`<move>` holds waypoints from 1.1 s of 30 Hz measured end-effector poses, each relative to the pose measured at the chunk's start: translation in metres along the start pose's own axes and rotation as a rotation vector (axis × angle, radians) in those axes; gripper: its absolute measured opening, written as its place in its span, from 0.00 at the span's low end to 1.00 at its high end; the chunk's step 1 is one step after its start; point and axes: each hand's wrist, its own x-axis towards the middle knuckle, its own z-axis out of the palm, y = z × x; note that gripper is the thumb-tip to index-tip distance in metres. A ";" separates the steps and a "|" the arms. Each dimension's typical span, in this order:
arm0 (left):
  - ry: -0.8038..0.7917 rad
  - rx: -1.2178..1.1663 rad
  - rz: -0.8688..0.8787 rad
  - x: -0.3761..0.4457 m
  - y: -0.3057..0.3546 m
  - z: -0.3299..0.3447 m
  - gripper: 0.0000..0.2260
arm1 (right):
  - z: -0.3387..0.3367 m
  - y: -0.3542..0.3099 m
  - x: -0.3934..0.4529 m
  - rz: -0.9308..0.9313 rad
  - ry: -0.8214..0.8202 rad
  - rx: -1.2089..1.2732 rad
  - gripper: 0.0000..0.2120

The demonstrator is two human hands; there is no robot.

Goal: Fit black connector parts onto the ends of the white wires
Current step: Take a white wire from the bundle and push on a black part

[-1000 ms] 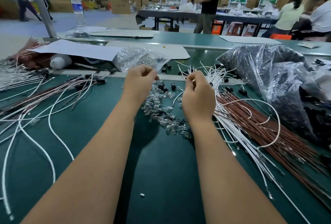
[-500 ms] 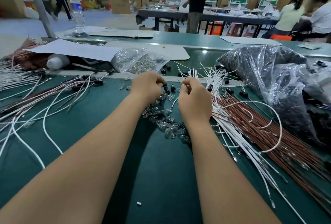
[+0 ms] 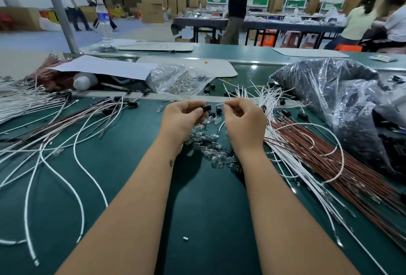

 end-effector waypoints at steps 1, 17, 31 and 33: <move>-0.008 -0.025 -0.008 -0.001 0.001 0.000 0.07 | 0.000 0.000 0.000 0.007 -0.004 0.017 0.04; -0.012 -0.174 -0.019 -0.003 0.004 -0.001 0.06 | 0.006 -0.003 -0.004 -0.151 -0.152 -0.148 0.06; -0.009 -0.023 0.062 -0.004 0.001 -0.005 0.06 | 0.010 -0.006 -0.003 -0.186 -0.168 -0.076 0.05; 0.009 0.079 0.111 -0.004 -0.001 -0.003 0.07 | 0.010 -0.005 -0.002 -0.177 -0.179 -0.089 0.05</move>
